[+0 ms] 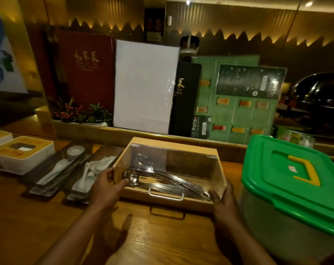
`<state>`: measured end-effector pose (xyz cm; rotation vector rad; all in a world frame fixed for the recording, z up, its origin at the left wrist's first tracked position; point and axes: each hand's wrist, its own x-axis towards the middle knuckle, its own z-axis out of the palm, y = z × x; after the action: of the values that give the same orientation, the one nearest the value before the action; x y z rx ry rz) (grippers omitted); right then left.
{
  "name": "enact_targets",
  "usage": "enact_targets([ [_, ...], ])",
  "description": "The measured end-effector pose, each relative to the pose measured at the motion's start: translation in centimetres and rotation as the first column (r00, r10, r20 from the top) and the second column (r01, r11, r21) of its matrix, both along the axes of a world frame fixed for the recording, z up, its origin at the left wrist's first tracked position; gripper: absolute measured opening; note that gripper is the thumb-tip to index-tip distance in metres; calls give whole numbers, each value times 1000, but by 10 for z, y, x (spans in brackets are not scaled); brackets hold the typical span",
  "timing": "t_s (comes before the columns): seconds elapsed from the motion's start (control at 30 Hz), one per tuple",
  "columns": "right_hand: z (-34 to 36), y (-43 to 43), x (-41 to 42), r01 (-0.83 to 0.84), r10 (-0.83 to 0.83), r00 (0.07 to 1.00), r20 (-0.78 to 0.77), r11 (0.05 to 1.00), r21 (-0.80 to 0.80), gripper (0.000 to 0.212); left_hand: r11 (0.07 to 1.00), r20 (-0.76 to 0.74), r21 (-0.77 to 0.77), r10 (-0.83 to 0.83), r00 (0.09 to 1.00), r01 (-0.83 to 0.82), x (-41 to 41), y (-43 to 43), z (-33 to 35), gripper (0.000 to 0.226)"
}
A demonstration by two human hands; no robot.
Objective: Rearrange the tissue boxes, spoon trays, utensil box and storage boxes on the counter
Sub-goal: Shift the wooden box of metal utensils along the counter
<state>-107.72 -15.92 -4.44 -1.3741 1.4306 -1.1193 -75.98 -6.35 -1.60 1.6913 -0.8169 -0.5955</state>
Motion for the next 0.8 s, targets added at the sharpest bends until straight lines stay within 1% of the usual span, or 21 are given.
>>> enact_targets([
  [0.1, 1, 1, -1, 3, -3, 1000, -30, 1000, -15, 61, 1000, 4, 5, -8, 1000, 8, 2, 0, -1, 57],
  [0.33, 4, 4, 2, 6, -7, 999, -35, 1000, -18, 63, 999, -3, 3, -44, 999, 44, 8, 2, -2, 61],
  [0.4, 6, 4, 2, -6, 6, 999, -37, 1000, -7, 64, 999, -9, 2, -52, 999, 52, 10, 2, -4, 63],
  [0.6, 21, 10, 1, -16, 20, 994, -109, 999, 36, 65, 999, 1, 21, -48, 999, 48, -3, -2, -5, 68],
  [0.63, 22, 12, 0, -10, 17, 991, -133, 999, 52, 66, 999, 44, 32, -36, 998, 34, -7, -1, -3, 70],
  [0.7, 21, 17, -1, -1, 22, 983, -184, 994, 113, 69, 999, 200, 50, -13, 980, 3, -15, 3, 1, 76],
  [0.73, 22, 22, -2, -13, 38, 982, -183, 991, 136, 67, 999, 270, 42, -5, 963, -7, -20, 5, 5, 79],
  [0.8, 22, 37, -8, -58, 85, 978, -188, 988, 145, 58, 1000, 361, -5, -6, 933, 9, -32, 10, 14, 78],
])
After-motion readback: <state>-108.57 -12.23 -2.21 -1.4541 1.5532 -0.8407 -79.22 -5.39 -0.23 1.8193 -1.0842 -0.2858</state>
